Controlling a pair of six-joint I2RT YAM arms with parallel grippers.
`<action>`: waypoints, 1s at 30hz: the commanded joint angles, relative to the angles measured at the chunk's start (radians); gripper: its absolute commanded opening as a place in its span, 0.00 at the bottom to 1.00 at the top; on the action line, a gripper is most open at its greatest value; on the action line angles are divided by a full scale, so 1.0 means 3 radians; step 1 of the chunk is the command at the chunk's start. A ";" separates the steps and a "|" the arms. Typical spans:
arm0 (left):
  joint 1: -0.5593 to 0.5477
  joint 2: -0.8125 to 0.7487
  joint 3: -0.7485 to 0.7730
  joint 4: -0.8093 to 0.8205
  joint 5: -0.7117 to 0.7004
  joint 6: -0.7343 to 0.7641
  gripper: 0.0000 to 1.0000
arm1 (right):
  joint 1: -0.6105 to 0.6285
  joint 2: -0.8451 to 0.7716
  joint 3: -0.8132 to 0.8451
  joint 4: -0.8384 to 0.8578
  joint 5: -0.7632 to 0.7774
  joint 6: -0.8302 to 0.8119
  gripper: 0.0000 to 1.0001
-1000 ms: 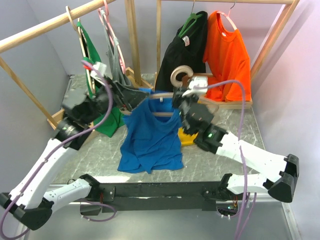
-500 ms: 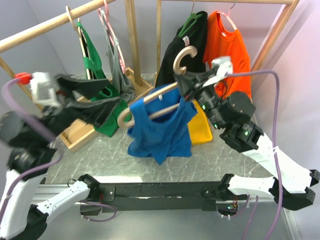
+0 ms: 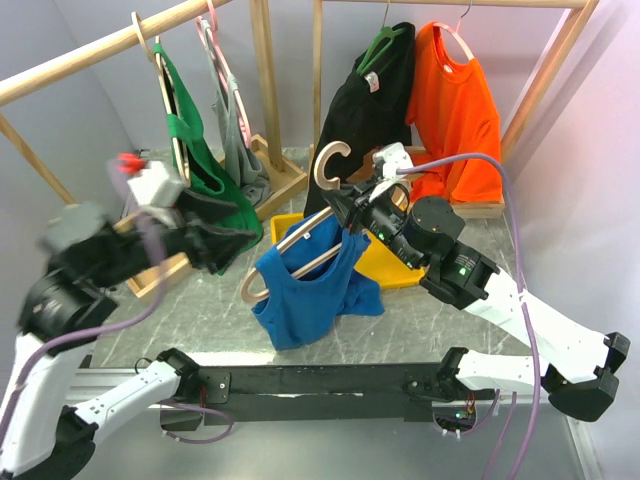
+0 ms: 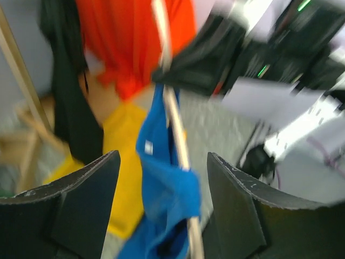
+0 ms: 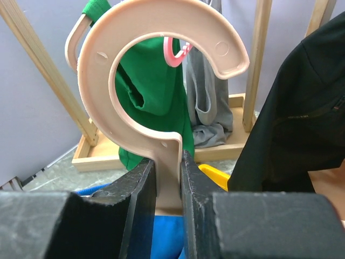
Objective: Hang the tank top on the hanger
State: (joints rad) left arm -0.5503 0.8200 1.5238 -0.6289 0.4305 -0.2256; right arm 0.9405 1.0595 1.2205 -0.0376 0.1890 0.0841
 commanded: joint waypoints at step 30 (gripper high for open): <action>0.0004 -0.0023 -0.1116 -0.0415 0.0390 0.0098 0.56 | 0.0005 0.0078 -0.0428 0.0366 0.0127 0.0011 0.00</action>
State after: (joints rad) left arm -0.5503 0.8139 1.1976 -0.7765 0.5247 -0.2207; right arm 0.9405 1.0893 1.0908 -0.0002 0.2230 0.0811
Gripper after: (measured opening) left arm 0.573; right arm 0.264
